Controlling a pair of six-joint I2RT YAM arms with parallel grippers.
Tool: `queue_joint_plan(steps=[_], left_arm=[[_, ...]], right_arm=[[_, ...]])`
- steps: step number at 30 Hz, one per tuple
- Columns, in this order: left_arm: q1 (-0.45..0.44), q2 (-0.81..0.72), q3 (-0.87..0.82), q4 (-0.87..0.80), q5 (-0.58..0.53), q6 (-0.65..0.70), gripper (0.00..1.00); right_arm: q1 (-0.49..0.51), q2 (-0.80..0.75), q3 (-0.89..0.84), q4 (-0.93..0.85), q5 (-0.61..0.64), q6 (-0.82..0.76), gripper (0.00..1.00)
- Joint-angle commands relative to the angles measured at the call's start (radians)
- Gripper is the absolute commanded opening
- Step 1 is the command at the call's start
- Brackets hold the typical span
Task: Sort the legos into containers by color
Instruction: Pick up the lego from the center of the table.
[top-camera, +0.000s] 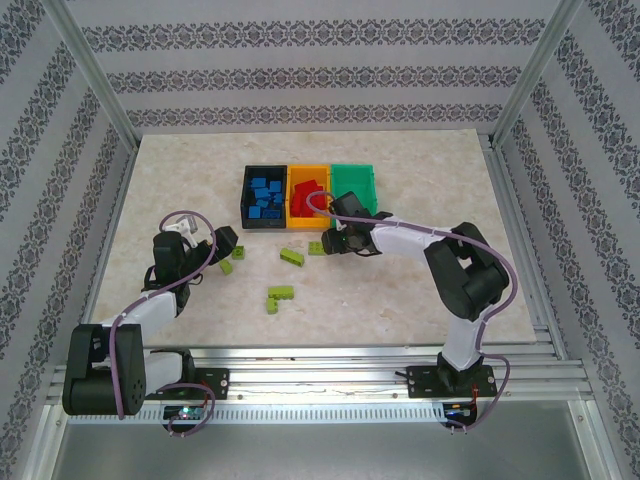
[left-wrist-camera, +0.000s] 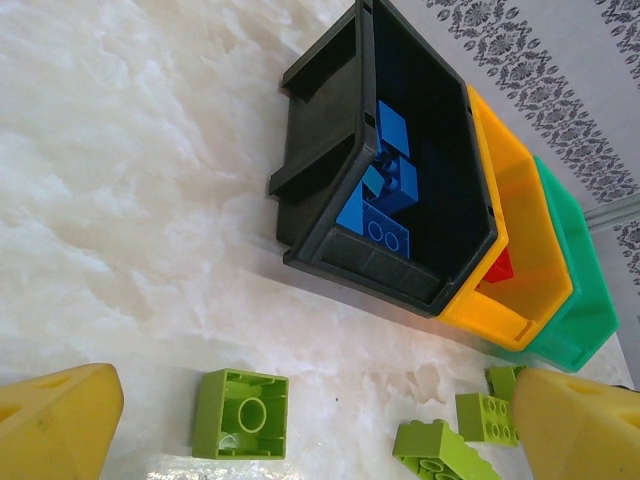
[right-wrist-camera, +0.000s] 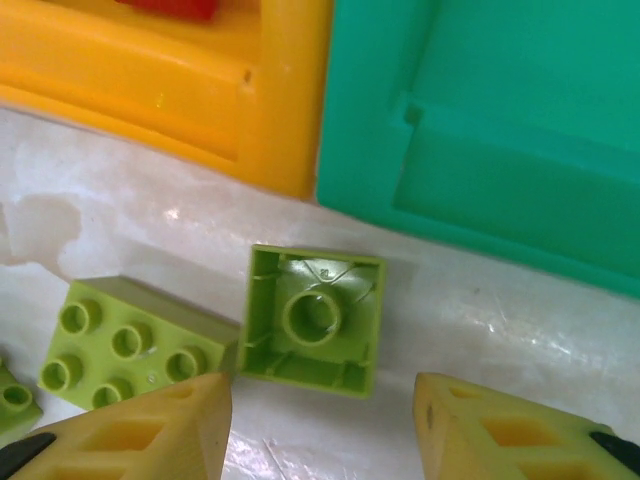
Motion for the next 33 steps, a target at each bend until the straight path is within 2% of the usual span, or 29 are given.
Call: queue_joint_plan(steps=[1,10,18,23,33], left_arm=[[-0.003,0.013,-0.007,0.037,0.013,0.002,1.0],[-0.001,0.013,-0.007,0.038,0.014,0.0,1.0],[-0.001,0.012,-0.006,0.035,0.011,0.003,1.0],[-0.001,0.019,-0.005,0.04,0.014,0.002,1.0],[-0.002,0.034,-0.005,0.05,0.015,0.0,1.0]], right_arm=[[-0.006,0.026,0.03,0.008,-0.001,0.0,0.51],[-0.005,0.049,0.013,0.021,-0.004,0.0,0.48],[-0.002,0.042,0.013,0.023,-0.009,-0.01,0.39],[0.012,-0.02,-0.028,0.014,0.001,-0.008,0.38],[0.018,-0.244,-0.14,-0.019,-0.011,0.004,0.39]])
